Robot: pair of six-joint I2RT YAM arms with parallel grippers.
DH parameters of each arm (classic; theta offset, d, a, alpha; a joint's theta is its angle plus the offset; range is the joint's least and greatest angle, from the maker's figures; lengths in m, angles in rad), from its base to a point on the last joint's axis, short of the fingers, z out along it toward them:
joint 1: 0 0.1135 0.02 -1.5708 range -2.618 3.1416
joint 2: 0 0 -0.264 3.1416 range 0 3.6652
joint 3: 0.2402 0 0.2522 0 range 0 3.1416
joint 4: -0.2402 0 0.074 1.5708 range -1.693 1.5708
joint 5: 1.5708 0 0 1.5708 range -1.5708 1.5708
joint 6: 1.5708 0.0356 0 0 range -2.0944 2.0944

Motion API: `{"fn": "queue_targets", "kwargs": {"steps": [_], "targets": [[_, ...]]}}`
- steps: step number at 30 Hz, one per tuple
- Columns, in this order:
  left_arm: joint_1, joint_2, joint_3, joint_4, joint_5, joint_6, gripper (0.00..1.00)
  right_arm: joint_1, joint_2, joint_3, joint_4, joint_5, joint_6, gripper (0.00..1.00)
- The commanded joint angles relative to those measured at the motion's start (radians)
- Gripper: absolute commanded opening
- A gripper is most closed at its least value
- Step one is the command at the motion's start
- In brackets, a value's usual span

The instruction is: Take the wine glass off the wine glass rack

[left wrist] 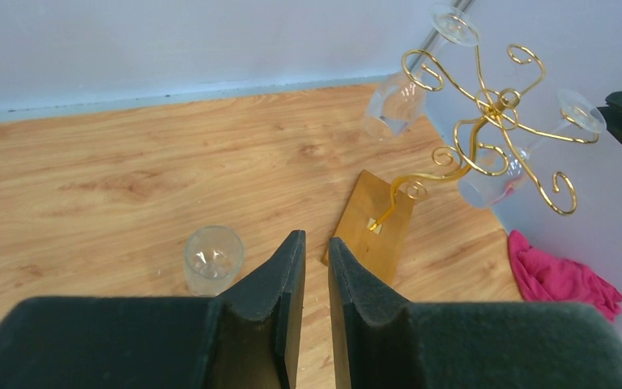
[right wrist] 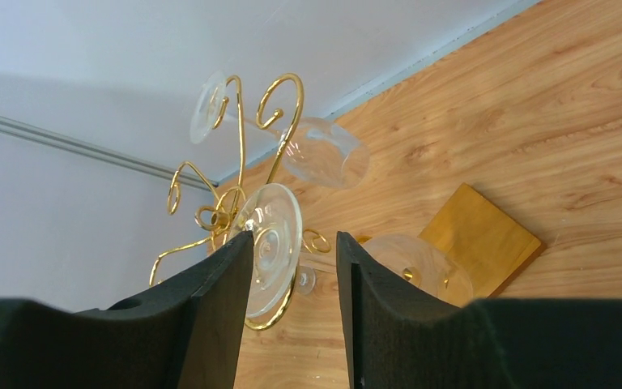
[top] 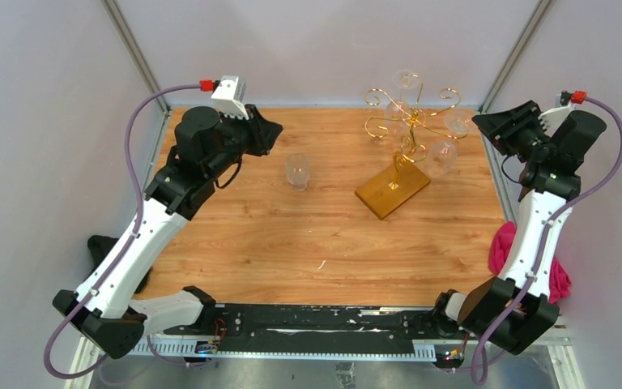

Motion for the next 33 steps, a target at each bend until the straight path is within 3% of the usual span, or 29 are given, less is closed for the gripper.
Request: {"fn": "queue_targets", "kwargs": {"steps": [1,19,33], "targets": [[-0.003,-0.031,-0.021,0.016,-0.035,0.015,0.22,-0.013,0.015,-0.006,0.006,-0.003,-0.010,0.47],[-0.002,-0.045,-0.043,0.013,-0.060,0.027,0.21,0.043,0.121,0.008,0.149,-0.115,0.121,0.42],[-0.003,-0.040,-0.037,0.011,-0.051,0.021,0.20,0.067,0.085,-0.011,0.162,-0.151,0.166,0.26]]}}
